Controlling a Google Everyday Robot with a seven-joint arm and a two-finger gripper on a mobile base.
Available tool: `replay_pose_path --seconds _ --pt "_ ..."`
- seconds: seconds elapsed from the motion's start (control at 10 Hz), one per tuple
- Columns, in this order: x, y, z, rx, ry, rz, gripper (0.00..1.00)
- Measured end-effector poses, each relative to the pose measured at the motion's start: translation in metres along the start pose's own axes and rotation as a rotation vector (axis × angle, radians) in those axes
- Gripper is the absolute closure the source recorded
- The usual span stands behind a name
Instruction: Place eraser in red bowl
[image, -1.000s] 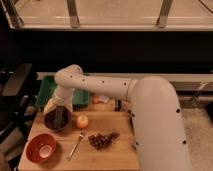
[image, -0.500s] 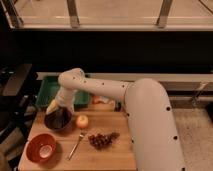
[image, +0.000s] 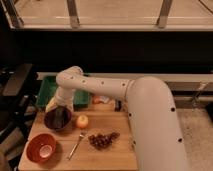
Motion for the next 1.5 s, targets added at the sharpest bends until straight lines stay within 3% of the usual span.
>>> replay_pose_path --seconds 0.2,0.4,0.9,1.5 --pt "-0.001 0.006 -0.029 0.001 -0.044 -0.018 0.20" --pt "0.001 0.022 -0.041 -0.026 -0.065 -0.052 0.20" --pt "0.002 0.047 -0.017 -0.111 -0.032 -0.096 0.20" --pt "-0.004 0.000 0.028 -0.132 0.016 -0.004 0.20"
